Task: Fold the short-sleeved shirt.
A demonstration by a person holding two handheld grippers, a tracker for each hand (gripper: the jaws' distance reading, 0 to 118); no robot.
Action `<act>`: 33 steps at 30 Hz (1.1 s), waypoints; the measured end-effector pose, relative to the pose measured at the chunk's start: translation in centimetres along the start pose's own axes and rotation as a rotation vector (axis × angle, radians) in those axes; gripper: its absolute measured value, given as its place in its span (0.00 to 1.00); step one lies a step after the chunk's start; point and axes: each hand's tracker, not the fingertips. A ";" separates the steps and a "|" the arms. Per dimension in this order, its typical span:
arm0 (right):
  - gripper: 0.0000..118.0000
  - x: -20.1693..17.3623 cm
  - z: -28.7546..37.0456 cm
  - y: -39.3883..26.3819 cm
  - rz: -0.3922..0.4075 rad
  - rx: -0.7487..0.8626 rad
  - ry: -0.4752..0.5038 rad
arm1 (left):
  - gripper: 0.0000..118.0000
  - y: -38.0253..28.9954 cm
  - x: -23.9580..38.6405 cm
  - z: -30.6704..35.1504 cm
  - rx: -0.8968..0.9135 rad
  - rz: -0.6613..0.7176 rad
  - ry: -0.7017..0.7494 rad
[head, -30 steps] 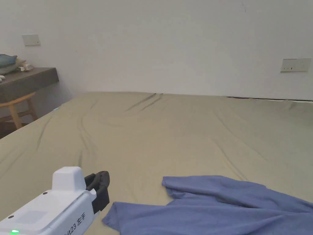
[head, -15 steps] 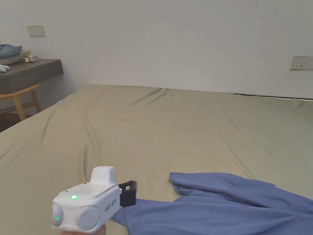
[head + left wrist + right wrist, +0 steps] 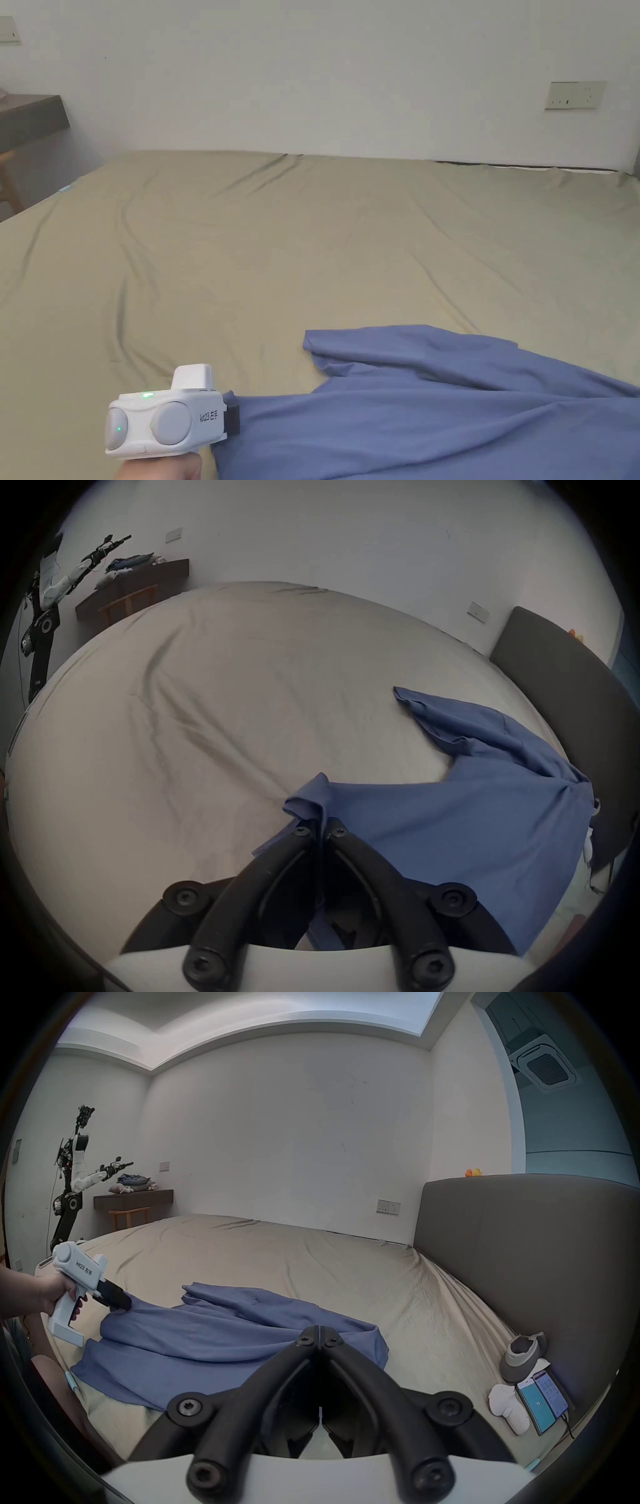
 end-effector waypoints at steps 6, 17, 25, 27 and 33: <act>0.00 1.0 -0.4 -0.7 -0.058 -0.052 -0.006 | 0.01 2.1 -3.6 0.0 0.065 0.042 -0.087; 0.89 9.1 -16.2 -1.2 -0.164 -0.366 -0.082 | 0.01 3.2 -2.4 4.8 0.207 -0.021 -0.114; 0.03 8.0 -19.0 -4.9 -0.332 -0.567 0.066 | 0.01 3.1 -1.6 4.6 0.190 -0.025 -0.109; 0.03 8.0 -18.6 -4.6 -0.315 -0.501 0.020 | 0.01 3.1 -1.7 4.5 0.189 -0.021 -0.107; 0.03 8.6 -15.3 -0.9 -0.310 -0.391 0.073 | 0.01 4.4 -2.4 7.0 0.244 -0.011 -0.110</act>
